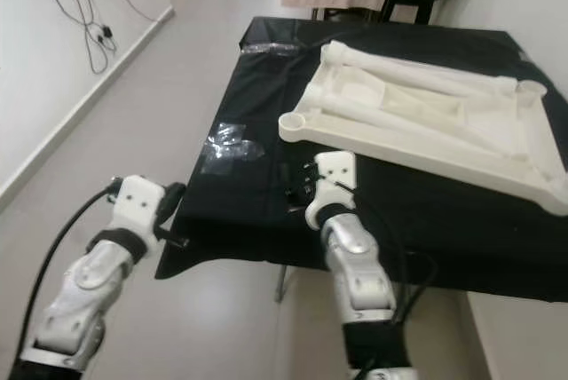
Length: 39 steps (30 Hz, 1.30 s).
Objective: Building children table
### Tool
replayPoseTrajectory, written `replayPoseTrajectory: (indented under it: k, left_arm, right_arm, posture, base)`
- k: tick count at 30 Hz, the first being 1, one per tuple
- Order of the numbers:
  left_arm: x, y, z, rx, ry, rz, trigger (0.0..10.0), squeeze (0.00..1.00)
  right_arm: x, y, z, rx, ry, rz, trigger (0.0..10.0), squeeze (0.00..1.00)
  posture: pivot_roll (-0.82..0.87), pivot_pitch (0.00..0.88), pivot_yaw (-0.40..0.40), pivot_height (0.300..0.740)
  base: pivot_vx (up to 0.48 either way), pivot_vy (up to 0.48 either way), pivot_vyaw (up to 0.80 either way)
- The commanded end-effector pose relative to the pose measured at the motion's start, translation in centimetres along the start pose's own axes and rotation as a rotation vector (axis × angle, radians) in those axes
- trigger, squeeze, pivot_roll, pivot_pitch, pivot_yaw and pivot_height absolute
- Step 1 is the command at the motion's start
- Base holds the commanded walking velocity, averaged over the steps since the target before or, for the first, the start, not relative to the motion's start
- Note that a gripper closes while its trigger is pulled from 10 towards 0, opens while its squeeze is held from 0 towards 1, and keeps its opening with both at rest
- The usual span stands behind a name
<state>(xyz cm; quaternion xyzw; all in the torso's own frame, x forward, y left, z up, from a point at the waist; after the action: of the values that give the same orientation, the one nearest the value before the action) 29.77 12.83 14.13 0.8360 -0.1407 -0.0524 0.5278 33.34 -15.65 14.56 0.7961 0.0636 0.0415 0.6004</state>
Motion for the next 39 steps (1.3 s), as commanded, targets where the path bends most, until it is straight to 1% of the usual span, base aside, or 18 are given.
replayPoseTrajectory:
  k: [1,6,13,17,21,25,26,27,28,30,31,32,33,35,36,37,38,39]
  left_arm:
    - [-0.3,-0.5,0.4,-0.031,-0.022,-0.008,10.0,0.00]
    - [-0.3,0.1,0.9,-0.099,-0.059,0.031,10.0,0.00]
    - [-0.1,0.8,1.0,-0.090,-0.078,0.062,10.0,0.00]
    - [-0.1,0.9,0.9,-0.082,-0.078,0.063,10.0,0.00]
    - [0.0,0.9,0.8,-0.082,-0.080,0.065,10.0,0.00]
    - [0.0,1.0,0.7,-0.083,-0.086,0.068,10.0,0.00]
    - [0.0,1.0,0.7,-0.083,-0.086,0.068,10.0,0.00]
    - [0.1,1.1,0.9,-0.080,-0.096,0.068,10.0,0.00]
    - [0.1,1.1,0.9,-0.080,-0.096,0.068,10.0,0.00]
    - [0.1,1.1,1.0,-0.076,-0.102,0.069,10.0,0.00]
    - [0.1,1.1,1.2,-0.077,-0.107,0.069,10.0,0.00]
    - [0.0,1.2,1.3,-0.077,-0.111,0.068,10.0,0.00]
    - [0.0,1.2,1.3,-0.077,-0.111,0.068,10.0,0.00]
    - [-0.2,0.9,1.5,-0.084,-0.120,0.051,10.0,0.00]
    - [-0.2,0.9,1.5,-0.084,-0.120,0.051,10.0,0.00]
    - [-0.6,0.8,2.2,-0.089,-0.167,0.050,10.0,0.00]
    - [-0.6,0.8,2.2,-0.089,-0.167,0.050,10.0,0.00]
    - [-0.7,0.8,2.4,-0.093,-0.181,0.051,10.0,0.00]
  right_arm:
    - [-0.3,-0.7,0.2,0.030,0.001,-0.014,10.0,0.00]
    - [-0.4,-1.0,-0.3,0.043,0.025,-0.003,10.0,0.00]
    - [-0.1,-0.4,-1.0,0.044,0.059,0.024,10.0,0.00]
    - [0.1,-0.2,-1.1,0.023,0.072,0.027,10.0,0.00]
    - [0.4,0.2,-1.7,0.020,0.125,0.030,10.0,0.00]
    - [0.5,1.0,-3.0,-0.031,0.242,0.036,10.0,0.00]
    - [0.5,1.0,-3.0,-0.031,0.242,0.036,10.0,0.00]
    - [0.1,1.4,-4.1,-0.093,0.389,0.003,10.0,0.00]
    - [0.1,1.4,-4.1,-0.093,0.389,0.003,10.0,0.00]
    - [-0.1,1.5,-4.5,-0.117,0.448,-0.015,10.0,0.00]
    - [-0.2,1.7,-4.6,-0.145,0.503,-0.040,10.0,0.00]
    - [-0.3,2.1,-4.5,-0.207,0.552,-0.058,10.0,0.00]
    - [-0.3,2.1,-4.5,-0.207,0.552,-0.058,10.0,0.00]
    - [0.2,2.7,-3.9,-0.320,0.595,-0.131,10.0,0.00]
    - [0.2,2.7,-3.9,-0.320,0.595,-0.131,10.0,0.00]
    - [0.7,2.8,-3.1,-0.446,0.611,-0.257,10.0,0.00]
    - [0.7,2.8,-3.1,-0.446,0.611,-0.257,10.0,0.00]
    - [0.9,2.8,-2.9,-0.484,0.613,-0.300,10.0,0.00]
  posture:
    - [-0.02,0.061,0.008,0.740]
    - [-0.03,0.050,0.009,0.740]
    - [-0.03,0.054,0.014,0.740]
    - [-0.03,0.055,0.016,0.740]
    - [-0.02,0.055,0.017,0.740]
    - [-0.02,0.056,0.025,0.740]
    - [-0.02,0.056,0.025,0.740]
    - [-0.02,0.056,0.025,0.740]
    - [-0.02,0.056,0.025,0.740]
    - [-0.02,0.056,0.025,0.740]
    - [-0.02,0.056,0.025,0.740]
    - [-0.01,0.061,0.030,0.740]
    - [-0.01,0.061,0.030,0.740]
    - [-0.01,0.063,0.027,0.740]
    - [-0.01,0.063,0.027,0.740]
    - [0.00,0.063,0.023,0.740]
    - [0.00,0.063,0.023,0.740]
    - [0.00,0.063,0.022,0.740]
  base:
    - [0.000,0.000,0.00]
    - [0.000,0.000,-0.32]
    - [0.278,0.000,-0.46]
    - [0.339,0.000,0.00]
    - [0.338,0.000,0.00]
    - [0.333,0.000,0.00]
    - [0.322,0.000,0.00]
    - [0.311,0.000,0.00]
    - [0.311,0.000,0.00]
    - [0.311,0.000,0.00]
    - [0.307,0.000,0.00]
    - [0.292,0.000,0.00]
    - [0.292,0.000,0.00]
    - [0.126,0.000,0.00]
    - [0.000,0.000,0.00]
    - [0.000,0.000,0.00]
    - [0.000,0.000,0.00]
    - [0.000,0.000,0.00]
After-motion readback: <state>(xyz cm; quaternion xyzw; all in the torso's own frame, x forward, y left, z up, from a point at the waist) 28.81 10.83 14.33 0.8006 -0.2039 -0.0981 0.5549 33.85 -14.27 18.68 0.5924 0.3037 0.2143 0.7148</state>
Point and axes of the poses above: a point about 5 cm out from each wrist's last joint towards the gripper, its own x axis pointing out of the wrist towards the gripper, its own y axis along the axis of the wrist's last joint, z = x × y, the point moved 2 cm from there along x, pointing out of the wrist towards the gripper, and after that the axes turned 15 degrees about x, right-handed, at the moved point
